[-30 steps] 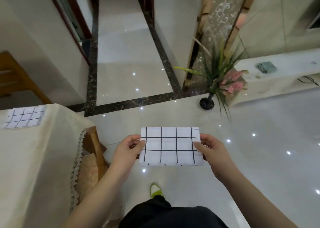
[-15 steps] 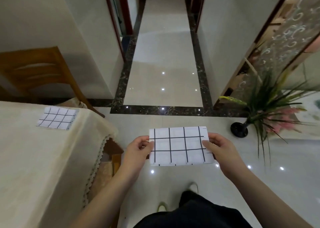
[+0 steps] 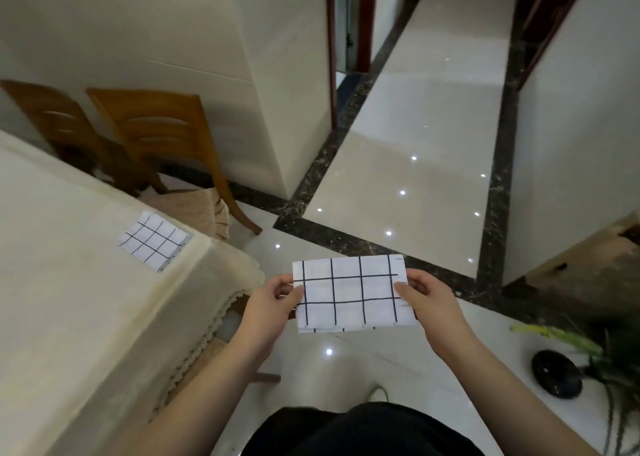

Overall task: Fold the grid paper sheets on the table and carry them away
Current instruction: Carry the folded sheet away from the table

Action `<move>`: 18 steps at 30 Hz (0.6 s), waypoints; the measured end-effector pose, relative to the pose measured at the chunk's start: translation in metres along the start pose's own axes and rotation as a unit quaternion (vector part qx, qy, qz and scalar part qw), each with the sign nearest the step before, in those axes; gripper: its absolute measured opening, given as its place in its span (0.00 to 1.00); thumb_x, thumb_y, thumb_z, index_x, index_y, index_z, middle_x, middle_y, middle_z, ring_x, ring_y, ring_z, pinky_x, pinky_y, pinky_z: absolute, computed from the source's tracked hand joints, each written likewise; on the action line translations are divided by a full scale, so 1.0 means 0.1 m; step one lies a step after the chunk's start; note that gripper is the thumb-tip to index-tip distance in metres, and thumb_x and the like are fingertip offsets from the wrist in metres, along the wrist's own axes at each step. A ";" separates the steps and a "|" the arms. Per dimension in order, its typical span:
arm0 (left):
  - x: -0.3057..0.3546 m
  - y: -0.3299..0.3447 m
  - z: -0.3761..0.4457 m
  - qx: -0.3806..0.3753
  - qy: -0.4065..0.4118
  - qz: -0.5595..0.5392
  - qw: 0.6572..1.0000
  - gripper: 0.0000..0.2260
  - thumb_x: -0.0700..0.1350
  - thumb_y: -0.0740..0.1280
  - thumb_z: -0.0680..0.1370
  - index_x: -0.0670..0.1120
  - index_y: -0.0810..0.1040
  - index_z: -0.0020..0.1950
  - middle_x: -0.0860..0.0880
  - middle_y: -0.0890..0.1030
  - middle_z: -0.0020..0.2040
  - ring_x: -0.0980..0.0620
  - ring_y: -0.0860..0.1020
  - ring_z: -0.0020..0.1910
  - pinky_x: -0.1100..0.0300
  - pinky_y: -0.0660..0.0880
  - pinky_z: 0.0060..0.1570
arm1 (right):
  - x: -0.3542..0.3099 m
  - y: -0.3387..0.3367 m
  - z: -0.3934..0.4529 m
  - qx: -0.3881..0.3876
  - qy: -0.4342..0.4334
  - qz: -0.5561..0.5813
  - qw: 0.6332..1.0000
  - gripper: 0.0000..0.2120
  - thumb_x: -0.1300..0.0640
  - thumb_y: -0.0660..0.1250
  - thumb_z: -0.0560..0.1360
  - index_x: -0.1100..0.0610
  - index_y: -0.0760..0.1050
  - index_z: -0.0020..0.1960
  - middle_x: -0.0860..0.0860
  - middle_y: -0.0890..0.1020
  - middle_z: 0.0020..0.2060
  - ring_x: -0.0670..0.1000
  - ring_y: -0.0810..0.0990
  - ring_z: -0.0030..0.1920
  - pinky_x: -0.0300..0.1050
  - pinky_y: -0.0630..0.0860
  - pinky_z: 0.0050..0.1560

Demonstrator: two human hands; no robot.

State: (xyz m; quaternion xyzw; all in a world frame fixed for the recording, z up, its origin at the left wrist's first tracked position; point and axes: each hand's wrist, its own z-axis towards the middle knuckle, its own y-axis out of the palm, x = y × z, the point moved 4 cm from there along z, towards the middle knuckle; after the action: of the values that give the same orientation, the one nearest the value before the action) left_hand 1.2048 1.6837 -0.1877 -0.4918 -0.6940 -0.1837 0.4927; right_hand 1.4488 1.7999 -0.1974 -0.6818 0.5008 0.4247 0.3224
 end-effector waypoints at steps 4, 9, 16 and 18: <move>0.15 -0.05 0.23 0.039 -0.009 -0.024 0.999 0.06 0.41 0.67 0.79 0.48 0.81 0.54 0.42 0.83 0.48 0.45 0.84 0.45 0.64 0.78 0.39 | -0.23 0.10 0.48 -0.039 0.004 -0.017 0.999 0.10 0.63 0.69 0.75 0.52 0.81 0.53 0.56 0.84 0.50 0.55 0.84 0.49 0.51 0.80 0.50; 0.13 -0.21 0.59 0.096 -0.037 -0.077 0.992 0.06 0.40 0.68 0.79 0.48 0.80 0.54 0.40 0.83 0.49 0.47 0.83 0.44 0.56 0.80 0.45 | -0.43 0.45 1.01 -0.098 0.022 -0.034 0.994 0.10 0.62 0.69 0.76 0.53 0.81 0.55 0.54 0.85 0.49 0.55 0.85 0.49 0.53 0.81 0.51; 0.36 -0.64 1.23 0.158 -0.045 -0.122 0.979 0.06 0.43 0.67 0.79 0.48 0.81 0.56 0.44 0.84 0.47 0.46 0.84 0.45 0.53 0.80 0.47 | -0.80 1.20 1.84 -0.144 0.017 -0.079 0.986 0.09 0.63 0.68 0.76 0.55 0.80 0.56 0.54 0.85 0.47 0.55 0.84 0.46 0.48 0.79 0.45; 0.49 -0.78 1.42 0.176 -0.036 -0.132 0.975 0.06 0.43 0.67 0.79 0.49 0.80 0.55 0.45 0.84 0.46 0.48 0.84 0.44 0.56 0.81 0.45 | -0.94 1.41 2.07 -0.153 0.007 -0.099 0.983 0.09 0.62 0.68 0.76 0.54 0.80 0.56 0.53 0.85 0.47 0.55 0.84 0.47 0.49 0.79 0.46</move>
State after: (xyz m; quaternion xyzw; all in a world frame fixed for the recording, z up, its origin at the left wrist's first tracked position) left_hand 1.0646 1.7783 -0.1906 -0.3076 -0.7916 -0.1044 0.5176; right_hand 1.2479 1.9761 -0.2039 -0.7723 0.3619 0.4576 0.2512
